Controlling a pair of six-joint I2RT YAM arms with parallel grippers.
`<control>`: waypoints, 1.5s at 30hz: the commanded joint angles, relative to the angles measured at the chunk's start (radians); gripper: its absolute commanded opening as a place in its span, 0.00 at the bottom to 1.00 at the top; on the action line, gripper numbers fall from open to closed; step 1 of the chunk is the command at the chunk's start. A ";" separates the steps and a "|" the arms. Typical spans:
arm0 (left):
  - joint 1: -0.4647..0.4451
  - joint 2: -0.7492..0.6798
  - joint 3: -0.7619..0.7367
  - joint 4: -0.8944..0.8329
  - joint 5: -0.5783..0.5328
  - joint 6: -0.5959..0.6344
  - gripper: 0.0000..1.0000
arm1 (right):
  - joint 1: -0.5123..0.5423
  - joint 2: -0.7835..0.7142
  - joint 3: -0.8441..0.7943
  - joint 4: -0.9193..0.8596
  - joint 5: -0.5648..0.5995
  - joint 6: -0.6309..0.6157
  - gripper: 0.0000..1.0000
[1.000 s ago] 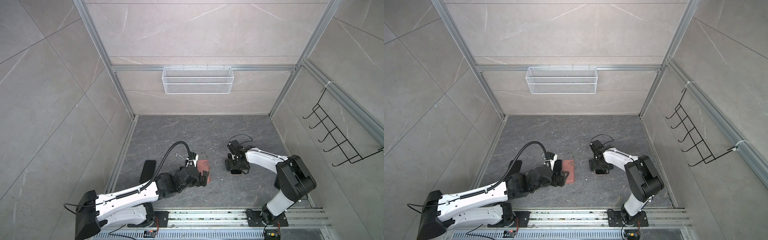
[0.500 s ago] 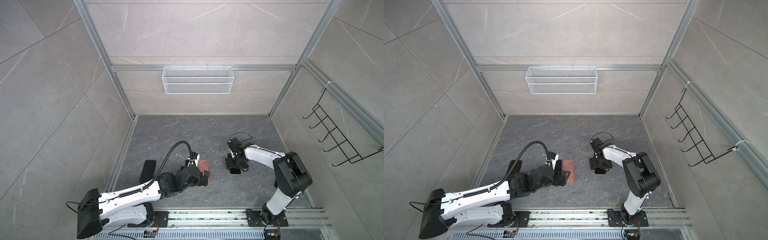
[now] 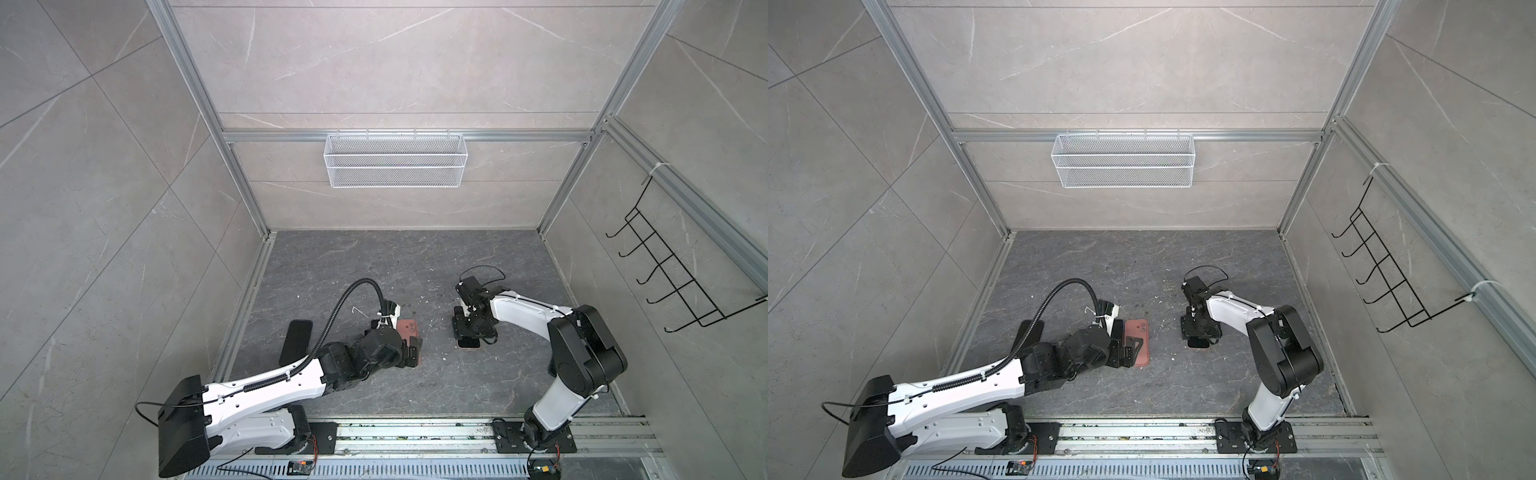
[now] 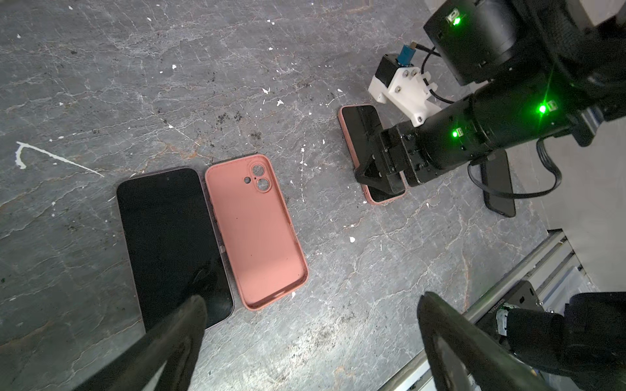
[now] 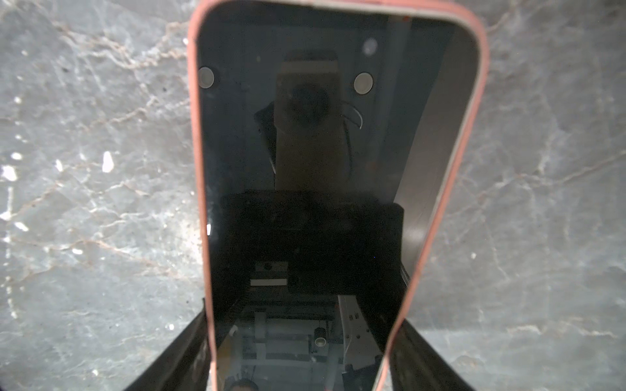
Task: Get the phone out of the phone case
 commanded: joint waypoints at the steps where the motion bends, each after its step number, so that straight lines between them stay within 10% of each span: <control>1: 0.049 0.031 0.024 0.119 0.077 -0.040 1.00 | 0.001 -0.024 -0.044 0.014 -0.046 0.033 0.51; 32: 0.258 0.475 -0.026 0.740 0.463 -0.327 0.79 | 0.180 -0.417 -0.269 0.312 -0.411 0.065 0.34; 45: 0.261 0.530 -0.047 0.805 0.494 -0.378 0.19 | 0.200 -0.439 -0.248 0.311 -0.430 0.079 0.32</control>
